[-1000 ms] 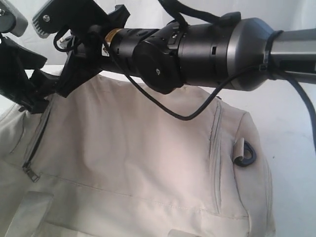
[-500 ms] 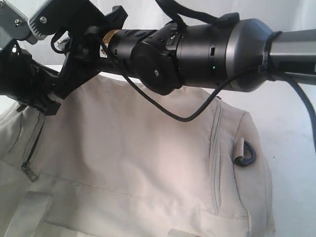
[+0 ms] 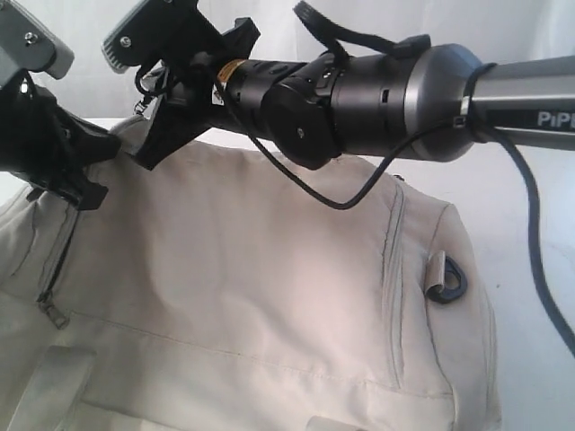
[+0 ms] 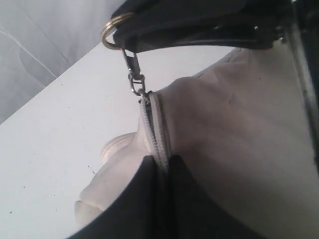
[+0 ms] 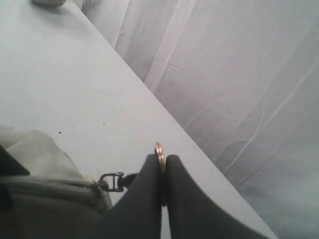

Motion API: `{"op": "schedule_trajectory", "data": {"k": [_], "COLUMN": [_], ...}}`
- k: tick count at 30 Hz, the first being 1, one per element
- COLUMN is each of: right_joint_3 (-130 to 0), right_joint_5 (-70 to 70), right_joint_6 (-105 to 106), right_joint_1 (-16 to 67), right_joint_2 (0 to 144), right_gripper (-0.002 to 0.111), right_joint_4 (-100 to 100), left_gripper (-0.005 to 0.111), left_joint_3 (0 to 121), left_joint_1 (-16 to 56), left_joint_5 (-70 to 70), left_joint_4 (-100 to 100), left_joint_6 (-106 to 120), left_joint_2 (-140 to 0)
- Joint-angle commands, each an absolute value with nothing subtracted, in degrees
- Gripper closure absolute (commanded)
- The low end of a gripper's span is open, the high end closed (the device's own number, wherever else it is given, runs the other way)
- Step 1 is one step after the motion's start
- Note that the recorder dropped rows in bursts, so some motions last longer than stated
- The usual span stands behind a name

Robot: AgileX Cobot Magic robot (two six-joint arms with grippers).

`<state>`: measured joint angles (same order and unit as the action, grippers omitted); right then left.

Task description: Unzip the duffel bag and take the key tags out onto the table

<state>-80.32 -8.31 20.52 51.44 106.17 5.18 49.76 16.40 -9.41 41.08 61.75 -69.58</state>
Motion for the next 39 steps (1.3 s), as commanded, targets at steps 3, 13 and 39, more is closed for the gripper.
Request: {"op": "schedule_trajectory", "data": {"k": [3,13,39], "right_joint_3": [-80.82,-80.82,-80.82], "right_joint_5": [-13.19,-13.99,-3.78], "right_joint_6": [20.77,21.2,20.15], "right_joint_1": [47.95,44.64,38.2], "right_joint_2": [109.28,109.68,106.89], "right_gripper": [0.108,0.108,0.108], "right_joint_4": [4.89,4.77,4.68], "left_gripper": [0.107,0.107,0.107], "left_joint_3": [49.69,49.69,49.69], "left_joint_1": [13.73,9.25,9.25], "left_joint_5": [-14.13,-22.01,-22.27], "left_joint_4": [39.73,35.7,27.61], "left_joint_6": [61.33,54.49,45.85], "left_joint_2": [-64.18,-62.03,-60.62]}}
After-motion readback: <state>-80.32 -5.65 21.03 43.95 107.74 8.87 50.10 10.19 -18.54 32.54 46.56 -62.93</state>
